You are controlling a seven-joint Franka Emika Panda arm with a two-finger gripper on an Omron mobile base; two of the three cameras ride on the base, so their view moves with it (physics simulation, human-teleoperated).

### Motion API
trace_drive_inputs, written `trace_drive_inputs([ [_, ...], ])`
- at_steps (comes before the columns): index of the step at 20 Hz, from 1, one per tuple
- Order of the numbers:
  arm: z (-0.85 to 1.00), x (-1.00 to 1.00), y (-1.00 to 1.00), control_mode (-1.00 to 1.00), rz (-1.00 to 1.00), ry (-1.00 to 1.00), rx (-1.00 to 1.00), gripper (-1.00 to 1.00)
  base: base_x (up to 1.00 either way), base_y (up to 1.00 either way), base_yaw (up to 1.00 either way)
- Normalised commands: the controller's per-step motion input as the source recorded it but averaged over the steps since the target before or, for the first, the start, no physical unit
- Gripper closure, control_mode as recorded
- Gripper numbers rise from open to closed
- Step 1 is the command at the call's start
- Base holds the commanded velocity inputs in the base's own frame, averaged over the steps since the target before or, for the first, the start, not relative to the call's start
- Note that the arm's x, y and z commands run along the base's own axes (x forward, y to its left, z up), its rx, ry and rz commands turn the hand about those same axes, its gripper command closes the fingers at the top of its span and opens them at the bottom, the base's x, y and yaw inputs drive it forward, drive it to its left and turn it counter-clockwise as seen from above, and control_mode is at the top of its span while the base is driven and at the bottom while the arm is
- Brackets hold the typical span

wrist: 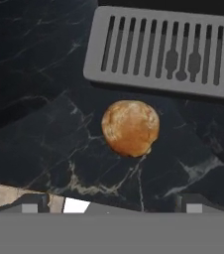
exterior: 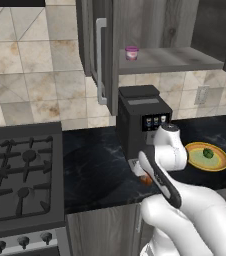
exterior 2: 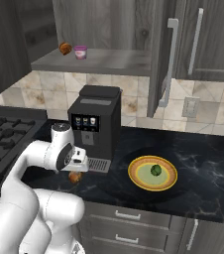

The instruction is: Pick the avocado and bread from the counter and place them on the plate. Then pick the jam from the cabinet and place it next to the plate. Lastly close the cabinet door.

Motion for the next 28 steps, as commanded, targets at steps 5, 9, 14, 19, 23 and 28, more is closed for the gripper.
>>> trace_drive_inputs([
  [5,-0.40,0.09,0.00,-1.00,0.00,0.05,0.00,-1.00,0.00,0.00,0.00],
  [9,-0.39,0.04,0.00,-1.00,0.00,0.04,0.00,-1.00,0.00,0.00,0.00],
  [14,-0.37,0.02,0.00,-1.00,0.00,0.04,0.00,-1.00,0.00,0.00,0.00],
  [19,-0.32,0.04,0.00,-1.00,0.00,0.02,0.00,-1.00,0.00,0.00,0.00],
  [23,-0.24,0.09,0.00,-1.00,0.00,0.02,0.00,-1.00,0.00,0.00,0.00],
  [28,-0.16,0.19,0.00,-1.00,0.00,0.04,0.00,-1.00,0.00,0.00,0.00],
])
